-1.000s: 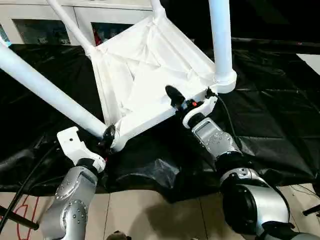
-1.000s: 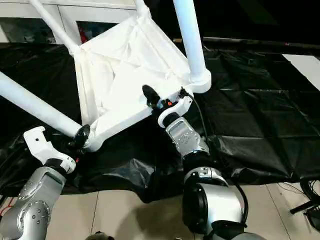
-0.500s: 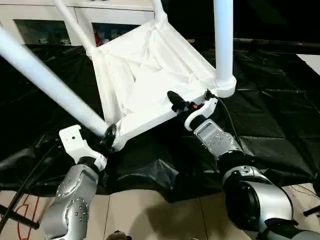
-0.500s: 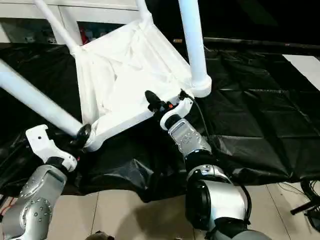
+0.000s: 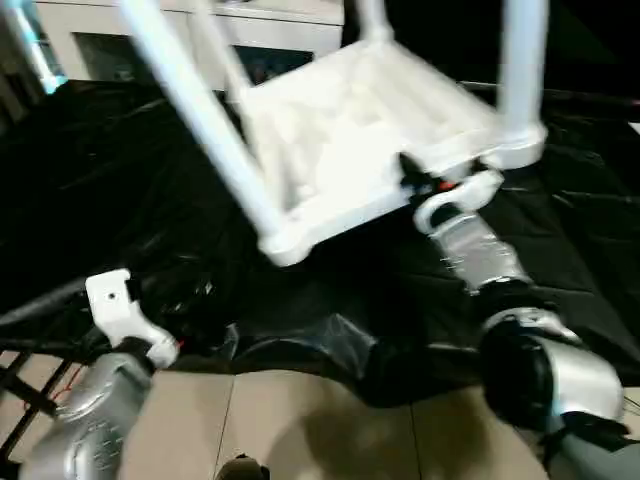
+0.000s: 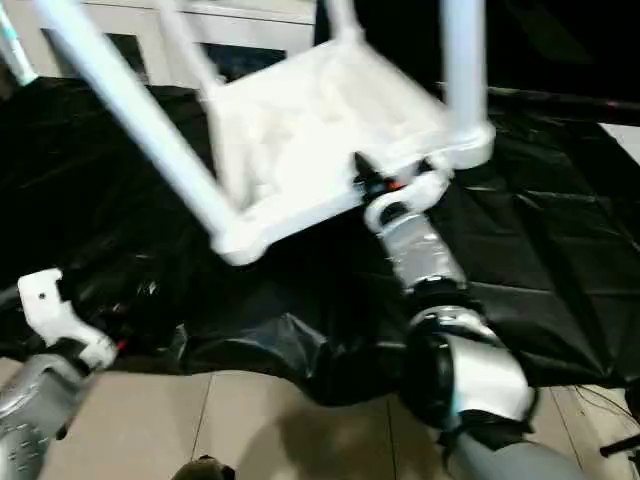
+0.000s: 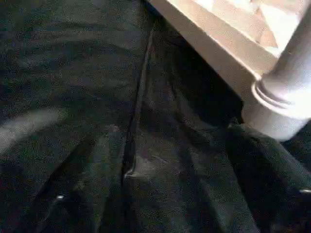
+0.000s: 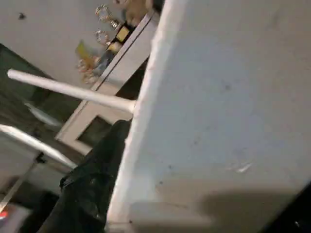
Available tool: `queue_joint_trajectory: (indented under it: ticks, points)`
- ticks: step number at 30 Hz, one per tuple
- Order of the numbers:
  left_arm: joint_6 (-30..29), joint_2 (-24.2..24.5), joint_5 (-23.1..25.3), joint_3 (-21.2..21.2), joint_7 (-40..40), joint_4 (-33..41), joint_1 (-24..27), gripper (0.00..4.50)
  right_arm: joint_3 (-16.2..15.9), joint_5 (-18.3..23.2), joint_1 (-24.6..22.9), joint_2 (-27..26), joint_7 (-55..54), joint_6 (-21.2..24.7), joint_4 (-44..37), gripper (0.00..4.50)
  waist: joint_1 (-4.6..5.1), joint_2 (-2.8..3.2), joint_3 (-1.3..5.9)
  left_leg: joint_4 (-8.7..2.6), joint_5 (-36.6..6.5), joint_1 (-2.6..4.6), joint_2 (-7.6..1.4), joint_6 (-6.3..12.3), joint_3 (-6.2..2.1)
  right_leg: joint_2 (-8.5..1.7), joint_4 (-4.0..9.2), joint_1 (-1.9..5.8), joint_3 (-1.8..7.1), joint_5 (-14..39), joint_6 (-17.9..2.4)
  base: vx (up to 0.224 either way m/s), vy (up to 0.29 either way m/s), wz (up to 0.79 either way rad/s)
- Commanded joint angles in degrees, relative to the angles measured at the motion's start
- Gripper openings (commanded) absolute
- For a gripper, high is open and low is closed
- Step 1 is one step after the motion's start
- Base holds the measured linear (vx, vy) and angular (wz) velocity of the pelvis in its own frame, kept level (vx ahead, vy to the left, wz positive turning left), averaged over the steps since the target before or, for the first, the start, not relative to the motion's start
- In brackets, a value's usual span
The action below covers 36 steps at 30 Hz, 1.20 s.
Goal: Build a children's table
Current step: Flip table
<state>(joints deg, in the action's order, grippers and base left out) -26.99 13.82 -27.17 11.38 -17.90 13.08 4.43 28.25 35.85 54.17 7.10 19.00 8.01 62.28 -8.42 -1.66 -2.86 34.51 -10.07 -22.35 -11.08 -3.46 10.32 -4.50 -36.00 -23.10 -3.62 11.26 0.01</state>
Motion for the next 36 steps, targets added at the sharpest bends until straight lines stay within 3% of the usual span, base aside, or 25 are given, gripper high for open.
queue_joint_trajectory:
  ticks: [1, 5, 9, 10, 14, 16, 20, 23, 27, 32, 36]
  points:
    - [1.6, 1.2, 2.2, -4.5, -3.4, 4.1, -0.7, 4.37, -2.6, -4.5, 1.3, 3.3, -1.8, -3.2, -3.9, 2.1, 0.72, 0.37, 3.74, -4.23, -10.8, 1.73, -2.15, -1.03, -0.3, -3.08, 3.71, 2.12, 2.31, 7.7, -8.8, 0.0, 0.0, 0.0]
    - [2.6, 4.2, 4.8, -8.6, -6.0, 6.9, -2.3, 4.5, -5.1, -7.4, 0.6, 4.6, -2.5, -3.5, -5.3, 2.09, 1.05, 0.23, 3.78, -4.02, -9.9, 1.33, -1.87, -1.17, -0.21, -3.09, 3.47, 2.34, 2.37, 6.1, -9.3, 0.0, 0.0, 0.0]
    - [3.1, 5.7, 6.8, -11.2, -6.8, 8.5, -4.8, 4.5, -7.7, -10.4, -0.1, 5.5, -2.1, -3.5, -7.0, 2.05, 1.28, 0.27, 3.7, -4.04, -10.4, 1.42, -1.81, -1.29, -0.18, -2.98, 3.61, 2.32, 2.4, 7.7, -9.1, 0.0, 0.0, 0.0]
    - [3.4, 5.9, 6.9, -11.5, -7.3, 8.9, -5.3, 4.5, -8.2, -11.1, -0.2, 5.7, -2.0, -3.6, -7.4, 2.05, 1.31, 0.66, 3.78, -3.97, -10.9, 1.52, -1.78, -1.63, -0.24, -2.98, 3.57, 2.3, 2.39, 8.2, -9.0, 0.0, 0.0, 0.0]
    - [3.3, 6.6, 7.3, -12.3, -8.1, 10.3, -6.9, 4.5, -9.1, -12.2, -0.2, 6.2, -2.3, -3.5, -8.4, 2.05, 1.97, 0.45, 3.85, -3.98, -10.6, 1.32, -1.74, -1.84, -0.3, -2.84, 3.46, 2.41, 2.3, 6.9, -9.4, 0.0, 0.0, 0.0]
    - [3.6, 8.0, 8.5, -12.6, -8.0, 10.8, -9.0, 4.5, -11.2, -14.7, 0.0, 7.3, -2.8, -4.0, -9.3, 2.05, 2.27, 0.37, 3.9, -3.83, -9.9, 1.36, -1.67, -1.43, -0.23, -2.72, 3.34, 2.44, 2.28, 5.9, -9.9, 0.0, 0.0, 0.0]
    - [3.1, 9.2, 9.6, -11.7, -7.0, 11.4, -12.7, 4.5, -14.5, -18.9, 0.8, 9.3, -3.4, -3.6, -10.6, 2.05, 2.19, 0.19, 3.86, -3.76, -9.6, 1.41, -1.62, -1.36, -0.15, -2.68, 3.35, 2.46, 2.3, 6.4, -9.9, 0.0, 0.0, 0.0]
    - [2.5, 10.6, 11.1, -11.7, -6.9, 11.3, -15.7, 4.5, -16.7, -21.9, 1.9, 11.1, -5.0, -3.3, -10.7, 2.05, 2.22, 0.1, 3.71, -3.8, -10.6, 1.38, -1.56, -2.33, -0.21, -2.71, 3.51, 2.38, 2.27, 8.9, -9.3, 0.0, 0.0, 0.0]
    - [2.8, 12.0, 14.0, -12.0, -5.9, 10.3, -18.1, 4.5, -17.7, -23.4, 2.7, 12.1, -7.2, -3.0, -11.3, 2.03, 2.16, 0.12, 3.74, -3.73, -10.6, 1.34, -1.54, -2.51, -0.22, -2.75, 3.56, 2.34, 2.36, 9.1, -8.5, 0.0, 0.0, 0.0]
    - [3.3, 13.2, 15.3, -12.8, -6.4, 9.7, -19.6, 4.5, -19.2, -24.8, 2.7, 12.4, -8.5, -1.8, -12.6, 1.98, 2.12, 0.14, 3.9, -3.61, -9.9, 1.39, -1.51, -2.61, -0.25, -2.54, 3.18, 2.3, 2.32, 6.3, -9.1, 0.0, 0.0, 0.0]
    - [4.2, 14.6, 17.2, -13.9, -7.3, 9.2, -21.8, 4.5, -20.6, -26.4, 2.6, 12.3, -7.9, -1.2, -13.8, 1.96, 2.15, 0.02, 3.84, -3.65, -10.5, 1.38, -1.46, -2.69, -0.25, -2.51, 3.33, 2.32, 2.33, 7.2, -8.9, 0.0, 0.0, 0.0]
